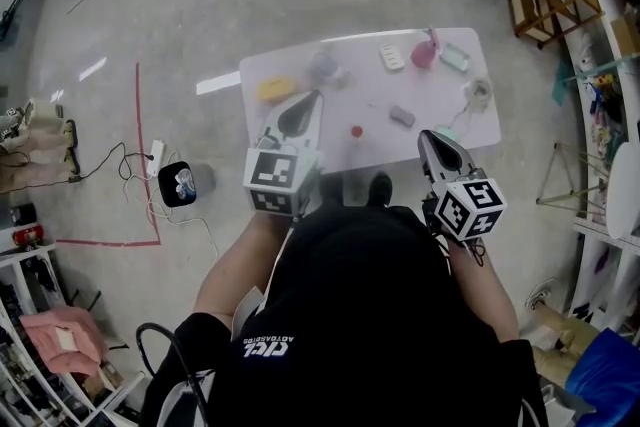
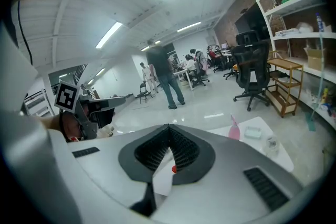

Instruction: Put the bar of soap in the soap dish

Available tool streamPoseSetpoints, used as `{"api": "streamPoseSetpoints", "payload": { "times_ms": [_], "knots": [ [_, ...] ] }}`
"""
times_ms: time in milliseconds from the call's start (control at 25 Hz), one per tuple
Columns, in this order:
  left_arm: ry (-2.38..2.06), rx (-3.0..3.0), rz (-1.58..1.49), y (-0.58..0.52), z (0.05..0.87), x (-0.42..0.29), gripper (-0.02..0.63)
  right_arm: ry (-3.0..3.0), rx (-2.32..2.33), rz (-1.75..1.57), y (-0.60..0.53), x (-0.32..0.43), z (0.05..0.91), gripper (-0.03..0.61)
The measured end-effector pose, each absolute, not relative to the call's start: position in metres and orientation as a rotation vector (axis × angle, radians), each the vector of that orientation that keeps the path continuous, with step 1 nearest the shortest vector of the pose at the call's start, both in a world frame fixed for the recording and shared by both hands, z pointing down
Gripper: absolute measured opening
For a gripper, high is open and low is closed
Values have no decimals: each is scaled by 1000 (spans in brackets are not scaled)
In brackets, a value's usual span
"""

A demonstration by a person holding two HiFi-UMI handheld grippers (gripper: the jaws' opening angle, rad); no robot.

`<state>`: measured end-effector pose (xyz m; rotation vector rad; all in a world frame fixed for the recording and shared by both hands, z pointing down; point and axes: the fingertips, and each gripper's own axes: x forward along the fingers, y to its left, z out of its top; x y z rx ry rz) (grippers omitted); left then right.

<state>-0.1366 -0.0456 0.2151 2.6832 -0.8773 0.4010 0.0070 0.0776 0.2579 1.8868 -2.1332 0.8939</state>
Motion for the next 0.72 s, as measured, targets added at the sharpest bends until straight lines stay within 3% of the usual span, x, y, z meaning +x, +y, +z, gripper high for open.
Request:
{"api": "streamPoseSetpoints", "payload": {
  "times_ms": [720],
  "knots": [
    [-859, 2712, 415, -18, 216, -142, 9, -2101, 1942, 885, 100, 22, 254, 14]
  ]
}}
